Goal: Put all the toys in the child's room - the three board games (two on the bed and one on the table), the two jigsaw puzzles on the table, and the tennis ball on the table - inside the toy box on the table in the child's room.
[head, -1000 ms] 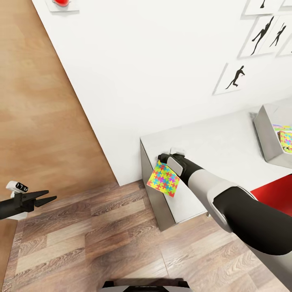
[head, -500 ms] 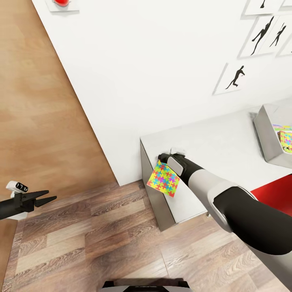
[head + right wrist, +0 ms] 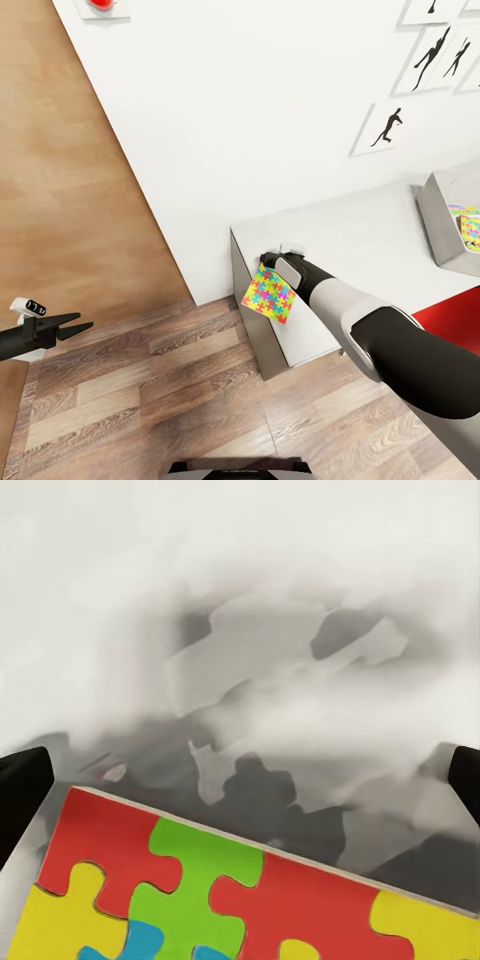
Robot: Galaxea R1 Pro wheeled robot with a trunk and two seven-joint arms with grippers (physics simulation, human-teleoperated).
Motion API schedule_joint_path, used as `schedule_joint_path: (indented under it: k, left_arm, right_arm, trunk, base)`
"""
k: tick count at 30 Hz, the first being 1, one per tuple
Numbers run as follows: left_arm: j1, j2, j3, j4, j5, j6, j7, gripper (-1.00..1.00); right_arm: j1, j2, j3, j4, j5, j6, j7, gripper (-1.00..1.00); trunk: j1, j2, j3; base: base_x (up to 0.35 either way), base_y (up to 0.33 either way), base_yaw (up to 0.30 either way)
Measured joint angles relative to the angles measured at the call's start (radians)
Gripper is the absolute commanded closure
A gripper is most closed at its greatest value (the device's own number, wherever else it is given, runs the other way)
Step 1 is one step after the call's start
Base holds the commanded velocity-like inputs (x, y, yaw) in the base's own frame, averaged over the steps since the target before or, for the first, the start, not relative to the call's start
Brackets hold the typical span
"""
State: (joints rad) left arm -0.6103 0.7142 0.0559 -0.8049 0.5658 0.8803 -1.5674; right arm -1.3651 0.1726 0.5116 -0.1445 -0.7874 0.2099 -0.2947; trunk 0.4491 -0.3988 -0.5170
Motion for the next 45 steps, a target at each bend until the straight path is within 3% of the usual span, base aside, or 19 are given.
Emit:
schedule_joint_path:
  k: [40,45]
  left_arm:
    - [0.000,0.000,0.000,0.000,0.000,0.000,0.000,-1.00]
    - [0.000,0.000,0.000,0.000,0.000,0.000,0.000,-1.00]
  right_arm:
    - [-0.017,-0.004,-0.011,0.008,0.002,0.016,-0.030,-1.00]
    - [-0.018,-0.010,-0.013,-0.026,0.002,0.031,-0.039,-1.00]
  trunk:
    - [0.000,0.000,0.000]
    - [0.000,0.000,0.000]
  base:
    - [0.000,0.000,0.000]
    - [0.000,0.000,0.000]
